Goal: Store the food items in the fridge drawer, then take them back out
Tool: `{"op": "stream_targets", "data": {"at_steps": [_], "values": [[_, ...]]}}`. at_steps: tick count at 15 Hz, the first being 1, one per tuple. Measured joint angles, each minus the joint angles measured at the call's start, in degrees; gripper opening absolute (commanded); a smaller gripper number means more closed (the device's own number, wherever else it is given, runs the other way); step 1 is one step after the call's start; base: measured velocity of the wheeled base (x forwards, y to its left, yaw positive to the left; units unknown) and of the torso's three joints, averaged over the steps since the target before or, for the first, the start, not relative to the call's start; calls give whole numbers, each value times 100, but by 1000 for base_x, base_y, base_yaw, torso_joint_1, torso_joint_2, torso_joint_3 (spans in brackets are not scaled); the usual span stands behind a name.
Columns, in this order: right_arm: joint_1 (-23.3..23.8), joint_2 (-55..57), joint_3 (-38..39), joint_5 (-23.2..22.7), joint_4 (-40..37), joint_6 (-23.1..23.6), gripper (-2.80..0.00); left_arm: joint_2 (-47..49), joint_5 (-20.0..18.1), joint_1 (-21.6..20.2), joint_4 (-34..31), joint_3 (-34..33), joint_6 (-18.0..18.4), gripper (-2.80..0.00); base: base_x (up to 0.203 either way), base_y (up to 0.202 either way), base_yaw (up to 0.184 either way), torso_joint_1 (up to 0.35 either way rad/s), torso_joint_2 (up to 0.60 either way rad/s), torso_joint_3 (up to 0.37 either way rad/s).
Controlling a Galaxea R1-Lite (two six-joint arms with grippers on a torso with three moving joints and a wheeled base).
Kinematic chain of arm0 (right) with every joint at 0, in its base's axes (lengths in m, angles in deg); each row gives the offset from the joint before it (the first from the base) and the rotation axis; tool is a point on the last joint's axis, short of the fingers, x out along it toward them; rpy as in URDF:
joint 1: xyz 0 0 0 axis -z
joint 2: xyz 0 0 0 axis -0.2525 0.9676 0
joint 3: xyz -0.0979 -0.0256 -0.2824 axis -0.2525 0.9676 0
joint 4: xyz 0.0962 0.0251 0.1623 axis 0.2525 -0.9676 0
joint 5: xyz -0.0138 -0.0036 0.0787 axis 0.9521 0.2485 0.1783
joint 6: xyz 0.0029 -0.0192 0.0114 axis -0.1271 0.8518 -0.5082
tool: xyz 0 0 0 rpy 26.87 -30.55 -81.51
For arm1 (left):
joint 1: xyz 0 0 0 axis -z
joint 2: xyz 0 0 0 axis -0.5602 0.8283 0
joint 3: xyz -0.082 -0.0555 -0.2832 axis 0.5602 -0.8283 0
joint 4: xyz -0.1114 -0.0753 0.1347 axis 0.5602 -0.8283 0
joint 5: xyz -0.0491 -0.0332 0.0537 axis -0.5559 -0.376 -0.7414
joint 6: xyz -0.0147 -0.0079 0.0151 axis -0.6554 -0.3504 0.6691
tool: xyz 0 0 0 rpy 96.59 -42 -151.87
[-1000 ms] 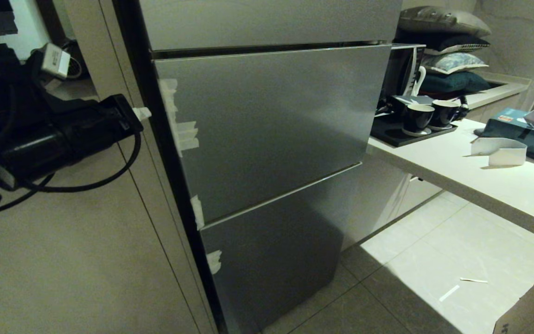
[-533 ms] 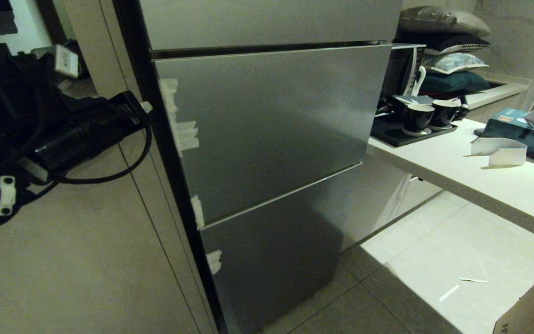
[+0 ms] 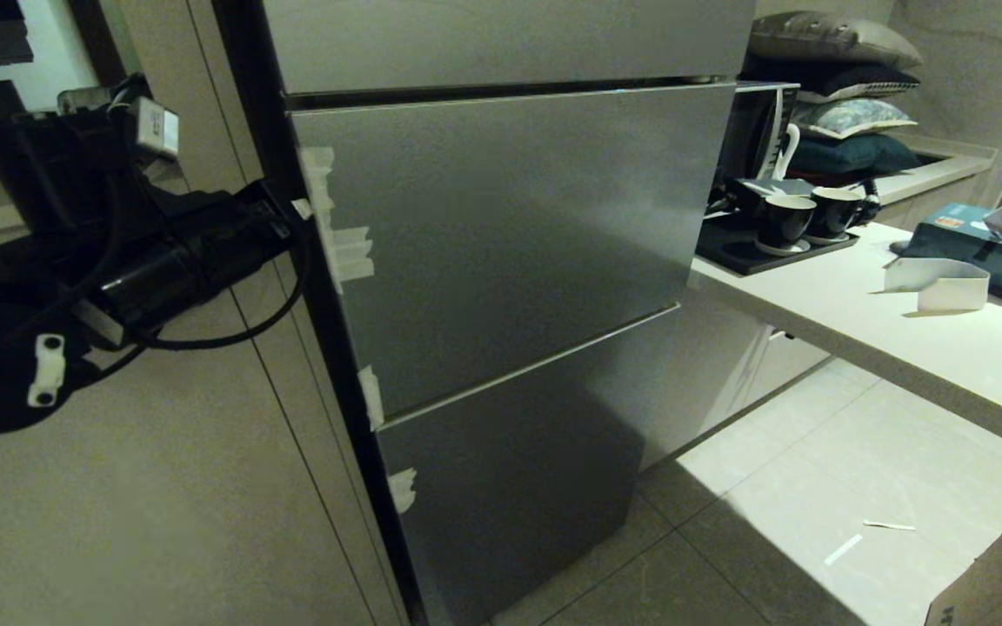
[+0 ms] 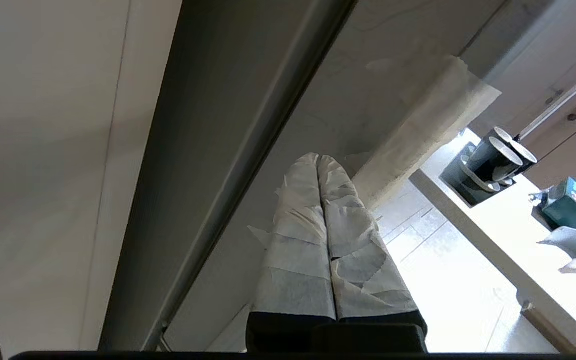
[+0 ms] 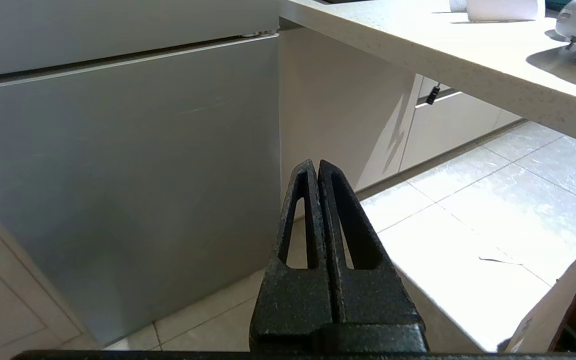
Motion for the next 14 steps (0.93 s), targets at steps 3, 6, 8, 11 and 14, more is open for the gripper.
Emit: {"op": "stream_targets", "data": {"at_steps": [3,6,8,11,14], "values": [[0,0,0,0,0,-2,-280,5,4,54,2,-13,-5,-280,0,0,0,0,0,0],[0,0,0,-2,0,-2,-280,61,9,137,13,-23,-2,-280,0,0,0,0,0,0],[0,0,0,-2,0,0,-280,99,6,150,13,-22,-2,-280,0,0,0,0,0,0],[0,0,0,0,-2,-2,-280,175,22,160,-4,62,9,-280,0,0,0,0,0,0],[0,0,0,-1,-2,-2,-280,236,19,160,-22,138,20,-280,0,0,0,0,0,0]]}}
